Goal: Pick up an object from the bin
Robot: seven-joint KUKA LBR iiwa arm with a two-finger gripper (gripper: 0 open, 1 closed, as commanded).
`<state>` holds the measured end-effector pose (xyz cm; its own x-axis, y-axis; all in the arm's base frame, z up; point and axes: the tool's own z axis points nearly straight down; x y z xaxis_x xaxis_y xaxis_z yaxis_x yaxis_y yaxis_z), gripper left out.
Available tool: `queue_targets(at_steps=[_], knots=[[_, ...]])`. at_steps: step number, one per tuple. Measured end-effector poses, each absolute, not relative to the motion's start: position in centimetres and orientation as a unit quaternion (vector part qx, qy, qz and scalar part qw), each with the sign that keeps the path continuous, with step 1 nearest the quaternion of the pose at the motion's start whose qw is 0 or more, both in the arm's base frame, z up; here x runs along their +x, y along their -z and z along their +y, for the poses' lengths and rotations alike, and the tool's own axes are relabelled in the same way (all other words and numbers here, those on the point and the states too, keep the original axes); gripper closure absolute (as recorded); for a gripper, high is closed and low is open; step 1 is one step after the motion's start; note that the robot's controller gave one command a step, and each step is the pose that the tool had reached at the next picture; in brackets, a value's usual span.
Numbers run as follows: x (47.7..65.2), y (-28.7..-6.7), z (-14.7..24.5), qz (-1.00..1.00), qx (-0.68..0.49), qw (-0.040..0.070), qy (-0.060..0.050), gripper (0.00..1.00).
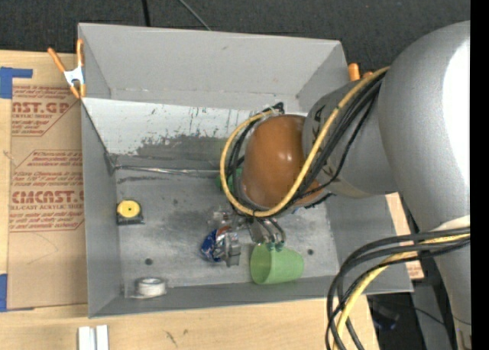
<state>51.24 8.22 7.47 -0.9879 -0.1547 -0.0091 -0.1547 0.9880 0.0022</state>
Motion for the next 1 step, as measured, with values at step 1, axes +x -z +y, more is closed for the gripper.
queue_targets(at_steps=[1], knots=[[53.24, -19.96, 9.30, 0.997, -0.076, 0.005, -0.001, 1.00]])
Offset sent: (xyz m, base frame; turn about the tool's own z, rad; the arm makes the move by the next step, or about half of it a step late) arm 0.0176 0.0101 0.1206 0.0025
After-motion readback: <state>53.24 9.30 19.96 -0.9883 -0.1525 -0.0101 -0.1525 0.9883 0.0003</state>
